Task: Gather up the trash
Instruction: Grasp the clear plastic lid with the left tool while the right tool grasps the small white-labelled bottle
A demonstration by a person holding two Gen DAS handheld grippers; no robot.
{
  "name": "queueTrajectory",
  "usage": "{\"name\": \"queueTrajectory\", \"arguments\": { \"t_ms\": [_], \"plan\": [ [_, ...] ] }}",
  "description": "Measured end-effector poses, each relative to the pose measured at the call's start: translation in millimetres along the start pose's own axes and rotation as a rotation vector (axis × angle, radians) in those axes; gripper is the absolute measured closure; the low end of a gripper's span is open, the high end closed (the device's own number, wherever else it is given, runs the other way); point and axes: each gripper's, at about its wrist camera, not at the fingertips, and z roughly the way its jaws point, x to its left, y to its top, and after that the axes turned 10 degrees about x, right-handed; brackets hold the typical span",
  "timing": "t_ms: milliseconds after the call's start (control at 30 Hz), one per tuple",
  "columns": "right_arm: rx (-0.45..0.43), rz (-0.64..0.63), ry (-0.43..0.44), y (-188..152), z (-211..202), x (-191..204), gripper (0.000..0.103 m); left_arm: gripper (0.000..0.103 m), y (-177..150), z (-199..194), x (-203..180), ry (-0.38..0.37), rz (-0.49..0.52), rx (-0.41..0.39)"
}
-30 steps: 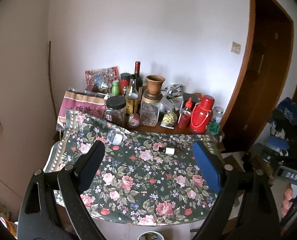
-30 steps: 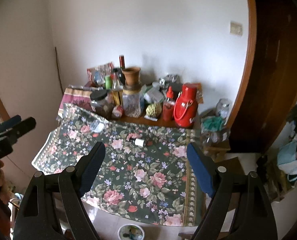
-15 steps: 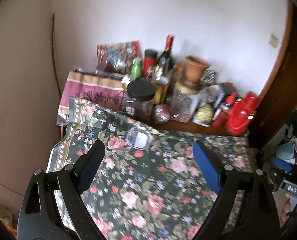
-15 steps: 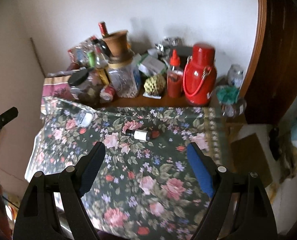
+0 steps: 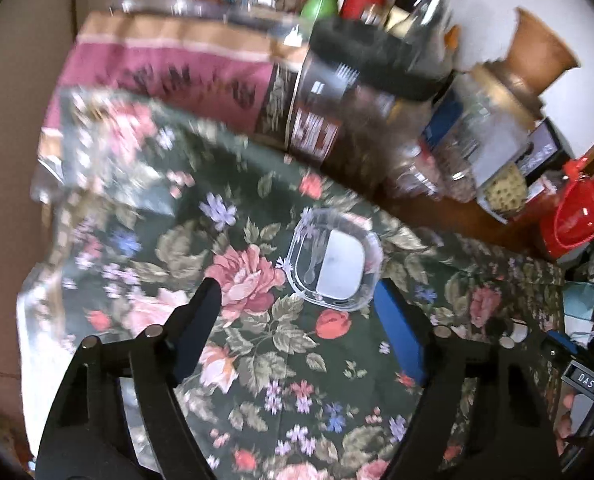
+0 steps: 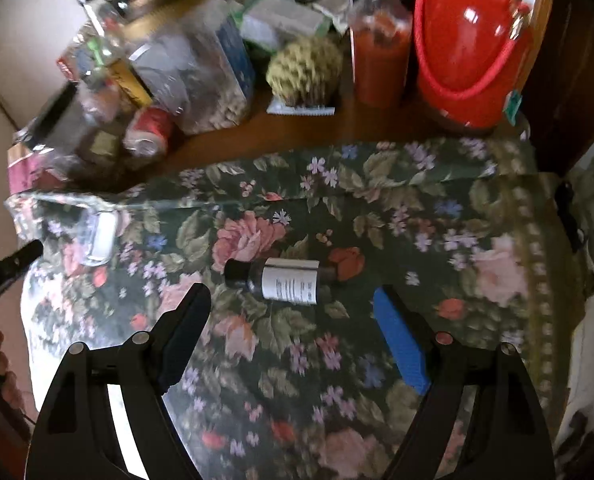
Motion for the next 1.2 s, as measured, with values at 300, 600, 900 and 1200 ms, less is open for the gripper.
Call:
{"name": "queueTrajectory", "arguments": {
  "t_ms": [300, 600, 900, 1200],
  "plan": [
    [0.013, 0.041, -0.003, 7.2, 24.0, -3.7, 0.031, 0.072, 18.7, 48.4, 10.2, -0.038, -0.01, 0.044],
    [0.013, 0.043, 0.045, 7.3, 24.9, 1.2, 0.048, 0.102, 13.0, 65.7, 8.1, -0.109, -0.019, 0.07],
    [0.05, -0.006, 0.086, -11.9, 6.3, -8.6, 0.093, 0.102, -16.6, 21.7, -27.3, -0.05, 0.074, 0.012],
    [0.04, -0.099, 0.01, -25.7, -8.5, 5.6, 0.05, 0.102, -40.9, -37.8, -36.4, -0.012, 0.131, -0.087]
  ]
}}
